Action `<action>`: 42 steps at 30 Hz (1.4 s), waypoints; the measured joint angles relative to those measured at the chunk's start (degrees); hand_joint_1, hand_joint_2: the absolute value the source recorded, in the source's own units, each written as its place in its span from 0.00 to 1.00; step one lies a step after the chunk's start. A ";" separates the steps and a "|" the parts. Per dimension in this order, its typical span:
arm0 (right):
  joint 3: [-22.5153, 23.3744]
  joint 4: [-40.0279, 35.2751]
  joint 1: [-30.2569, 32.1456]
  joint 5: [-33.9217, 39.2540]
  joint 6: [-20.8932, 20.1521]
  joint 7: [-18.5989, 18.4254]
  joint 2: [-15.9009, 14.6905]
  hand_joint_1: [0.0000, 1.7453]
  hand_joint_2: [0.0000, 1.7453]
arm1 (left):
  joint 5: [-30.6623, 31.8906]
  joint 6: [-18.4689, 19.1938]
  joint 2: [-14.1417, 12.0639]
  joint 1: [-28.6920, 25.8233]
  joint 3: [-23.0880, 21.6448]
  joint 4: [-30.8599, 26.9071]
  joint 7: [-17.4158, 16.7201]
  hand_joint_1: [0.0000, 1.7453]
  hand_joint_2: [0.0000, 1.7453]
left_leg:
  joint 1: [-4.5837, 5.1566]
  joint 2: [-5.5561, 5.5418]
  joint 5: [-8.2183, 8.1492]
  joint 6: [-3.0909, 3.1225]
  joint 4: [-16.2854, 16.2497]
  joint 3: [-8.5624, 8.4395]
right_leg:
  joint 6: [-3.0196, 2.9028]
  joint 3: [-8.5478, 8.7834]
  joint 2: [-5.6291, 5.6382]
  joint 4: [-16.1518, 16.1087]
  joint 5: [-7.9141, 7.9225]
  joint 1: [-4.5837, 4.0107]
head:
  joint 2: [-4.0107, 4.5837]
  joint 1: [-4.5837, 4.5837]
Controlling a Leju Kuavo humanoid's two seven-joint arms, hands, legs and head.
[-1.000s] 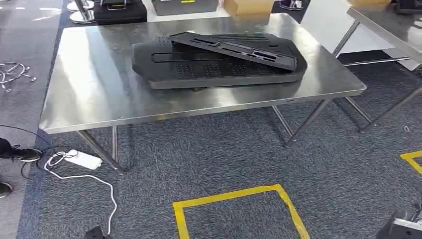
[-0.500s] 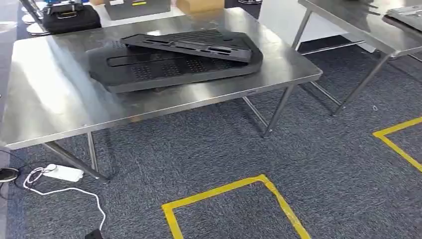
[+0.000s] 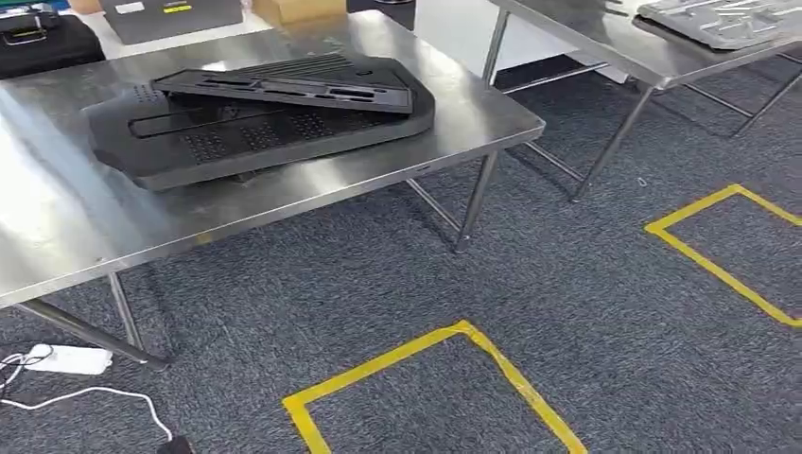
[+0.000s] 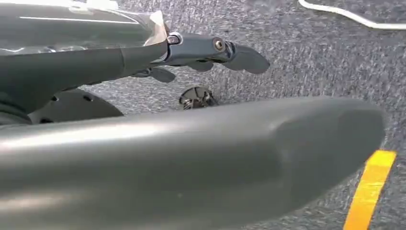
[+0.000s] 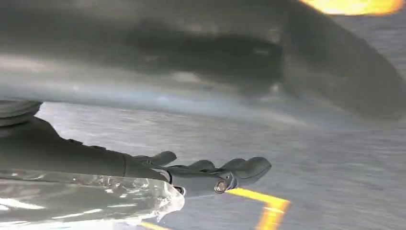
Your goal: Take the parts from the cabinet and place them on the table.
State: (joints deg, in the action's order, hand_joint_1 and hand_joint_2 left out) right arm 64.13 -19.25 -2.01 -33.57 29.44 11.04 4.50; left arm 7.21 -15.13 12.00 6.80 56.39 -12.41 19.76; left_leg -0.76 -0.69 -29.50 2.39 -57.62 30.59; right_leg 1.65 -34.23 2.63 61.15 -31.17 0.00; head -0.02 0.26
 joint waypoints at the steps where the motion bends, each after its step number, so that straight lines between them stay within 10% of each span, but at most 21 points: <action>1: 0.15 0.54 -0.35 -0.20 0.00 -0.24 0.15 0.00 0.00 | 0.00 -0.04 -0.02 -0.07 0.09 0.00 -0.02 0.00 0.00 | 0.13 0.72 -0.03 0.10 0.00 0.01 | 0.32 -1.89 -0.98 4.03 -2.17 0.26 | -0.02 -0.04; 4: 0.37 1.75 -0.66 -0.33 -0.11 -0.48 0.66 0.00 0.00 | 0.00 -0.07 -0.04 -0.15 0.20 0.00 -0.26 0.00 0.00 | 0.26 2.80 -0.12 0.07 -0.03 0.08 | 0.93 -6.71 -2.11 14.55 -5.57 0.81 | -0.02 0.00; 8: 0.61 2.29 -0.74 -0.46 -0.11 -0.74 0.96 0.00 0.00 | 0.00 -0.07 -0.04 -0.13 0.20 0.00 -0.22 0.00 0.00 | 0.15 4.58 -0.51 -0.53 -0.02 -0.42 | 1.06 1.67 -4.54 -1.59 2.72 1.05 | 0.00 0.00; 9: 0.61 2.45 -0.97 -0.79 -0.13 -1.20 1.18 0.00 0.00 | 0.00 -0.07 -0.04 -0.14 0.24 0.00 -0.09 0.00 0.00 | 0.55 4.89 -0.80 -0.98 -0.18 -0.47 | 1.02 2.60 -6.13 -3.74 2.13 0.38 | -0.02 -0.04; 13: 0.59 3.02 -0.67 -1.79 -0.42 -2.47 1.51 0.00 0.00 | 0.00 -0.09 -0.05 -0.09 0.39 0.00 0.20 0.00 0.00 | 0.18 6.21 -0.98 -2.33 -0.02 -0.88 | -0.55 2.13 -4.09 -3.77 2.43 0.04 | -0.02 0.09; 16: 0.57 3.26 -1.05 -2.30 -1.93 -2.47 1.97 0.00 0.00 | 0.00 -0.09 -0.11 -0.25 0.48 0.00 0.50 0.00 0.00 | -0.06 2.37 -6.21 -2.53 -7.41 2.14 | -1.90 2.27 -2.70 -4.13 2.87 0.27 | 0.00 0.20; 19: 0.46 3.65 -1.12 -3.35 -3.43 -3.21 2.47 0.00 0.00 | 0.00 -0.09 -0.15 -0.26 0.61 0.00 0.48 0.00 0.00 | 0.05 1.37 -9.65 -2.35 -18.54 7.53 | -2.17 2.29 -0.94 -4.09 2.86 -0.11 | 0.00 0.15; 23: -0.06 4.28 -1.15 -5.06 -4.76 -4.56 3.56 0.00 0.00 | 0.00 -0.09 -0.17 -0.16 0.63 0.00 0.35 0.00 0.00 | 0.21 -0.42 -0.44 -1.41 -4.51 1.99 | -2.00 2.74 2.02 -3.84 2.73 -0.20 | 0.00 0.18; 24: -0.35 4.50 -1.17 -5.83 -5.07 -4.96 3.91 0.00 0.00 | 0.00 -0.09 -0.24 -0.26 0.63 0.00 0.31 0.00 0.00 | 0.10 -3.21 0.00 -1.28 -2.21 1.22 | -1.82 2.38 2.49 -3.49 2.61 -0.28 | 0.00 0.13; 28: -1.40 4.85 -0.96 -6.95 -5.62 -5.64 4.55 0.00 0.00 | 0.00 -0.17 -0.22 -0.11 0.66 0.00 0.31 0.00 0.00 | 0.39 -2.09 -0.08 -0.99 -1.03 1.07 | -0.39 1.32 4.58 -3.38 2.86 0.20 | 0.00 0.09; 29: -1.53 4.87 -0.95 -7.01 -5.81 -5.94 4.54 0.00 0.00 | 0.00 -0.13 -0.09 0.00 0.66 0.00 0.35 0.00 0.00 | -0.11 -1.31 0.22 -0.53 -0.59 0.89 | -0.25 1.32 4.21 -2.97 2.29 0.35 | 0.00 0.13; 31: -1.90 5.05 -1.15 -7.43 -6.19 -5.99 4.85 0.00 0.00 | 0.00 0.00 -0.11 0.02 0.66 0.00 0.55 0.00 0.00 | -0.01 -0.22 0.13 -0.20 -0.48 0.72 | 0.32 -0.84 -0.45 1.83 -0.95 0.10 | -0.02 -0.04; 34: -2.64 5.16 -1.54 -8.26 -6.64 -5.99 5.05 0.00 0.00 | 0.00 0.11 -0.13 -0.23 0.79 0.00 0.83 0.00 0.00 | 0.17 2.23 -0.09 -0.17 -0.50 0.68 | 1.12 -6.90 -2.04 14.43 -5.72 0.67 | 0.00 -0.02; 36: -2.95 5.22 -1.42 -8.54 -6.75 -5.99 5.11 0.00 0.00 | 0.00 0.28 -0.13 -0.20 0.90 0.00 0.94 0.00 0.00 | 0.12 3.21 -0.30 -0.31 -0.50 0.48 | 1.43 -5.50 -2.40 11.65 -3.04 0.87 | 0.00 -0.04; 38: -3.32 5.24 -1.41 -8.92 -7.02 -5.99 5.11 0.00 0.00 | 0.00 0.96 -0.13 -0.20 0.90 0.00 1.34 0.00 0.00 | 0.04 4.07 -0.65 -0.74 -0.50 -0.07 | 1.33 0.32 -3.89 0.34 2.36 0.85 | 0.00 -0.04; 39: -3.58 5.24 -1.52 -9.09 -7.10 -5.96 5.14 0.00 0.00 | 0.00 1.31 -0.13 -0.21 0.90 0.00 1.40 0.00 0.00 | 0.12 4.44 -0.85 -1.04 -0.48 -0.25 | 1.10 2.08 -6.06 -3.31 2.48 0.66 | 0.00 -0.04; 42: -3.98 5.40 -1.64 -9.42 -7.24 -5.94 5.25 0.00 0.00 | 0.00 1.38 -0.15 -0.12 0.98 0.00 1.49 0.00 0.00 | 0.19 5.22 -1.09 -2.01 -0.41 -0.50 | -0.22 1.75 -4.62 -3.22 2.46 -0.15 | 0.00 0.04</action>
State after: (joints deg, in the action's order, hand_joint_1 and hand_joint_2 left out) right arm 60.15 -13.86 -3.65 -42.99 22.21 5.09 9.75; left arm 7.21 -13.75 11.85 6.68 57.37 -12.41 21.24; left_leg -0.57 4.52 -30.59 0.38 -58.03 30.10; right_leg 1.43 -32.48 -1.99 57.94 -28.71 -0.14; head -0.02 0.31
